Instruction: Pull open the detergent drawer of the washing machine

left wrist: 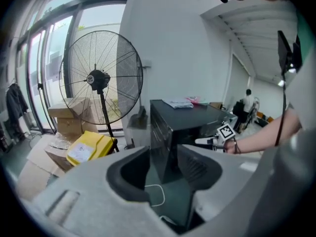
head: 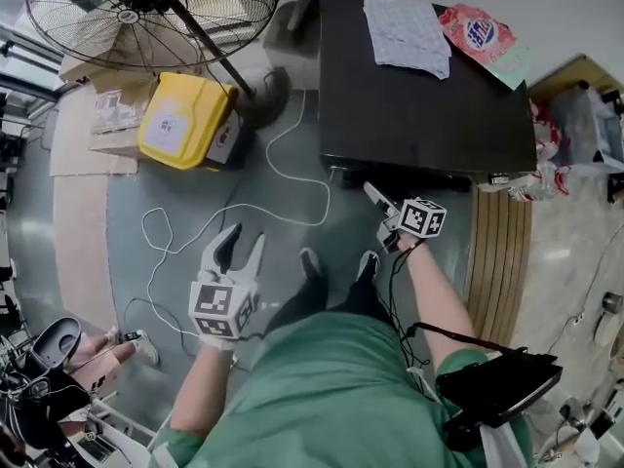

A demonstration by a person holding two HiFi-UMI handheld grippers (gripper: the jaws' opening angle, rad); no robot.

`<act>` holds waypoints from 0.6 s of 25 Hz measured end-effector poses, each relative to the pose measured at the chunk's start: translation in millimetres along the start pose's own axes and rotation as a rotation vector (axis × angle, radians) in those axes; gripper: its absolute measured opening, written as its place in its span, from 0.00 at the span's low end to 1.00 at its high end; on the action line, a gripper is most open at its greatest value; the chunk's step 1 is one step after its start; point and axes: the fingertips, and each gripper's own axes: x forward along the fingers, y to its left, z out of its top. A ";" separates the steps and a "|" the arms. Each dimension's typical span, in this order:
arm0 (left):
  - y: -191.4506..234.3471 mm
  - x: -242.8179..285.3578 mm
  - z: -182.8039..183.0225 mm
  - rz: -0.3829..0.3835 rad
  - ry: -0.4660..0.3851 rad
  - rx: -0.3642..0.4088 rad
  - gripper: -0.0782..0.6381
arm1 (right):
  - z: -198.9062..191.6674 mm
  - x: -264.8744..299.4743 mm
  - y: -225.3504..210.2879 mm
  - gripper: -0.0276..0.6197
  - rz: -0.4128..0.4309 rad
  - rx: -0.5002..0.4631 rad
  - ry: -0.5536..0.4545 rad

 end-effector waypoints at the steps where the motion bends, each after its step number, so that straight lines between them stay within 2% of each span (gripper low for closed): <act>1: 2.4 0.0 -1.8 0.002 0.006 -0.003 0.36 | 0.4 3.7 -1.3 0.45 0.009 0.001 0.002; 9: 9.3 2.0 -15.8 0.004 0.048 -0.029 0.35 | 18.2 22.4 -2.3 0.53 0.069 0.053 -0.060; 12: 2.8 4.4 -21.6 -0.012 0.076 -0.021 0.34 | 25.2 22.4 -2.4 0.53 0.115 0.109 -0.113; 15: -3.8 5.3 -32.2 -0.026 0.120 -0.014 0.32 | 29.7 25.6 3.7 0.52 0.203 0.156 -0.155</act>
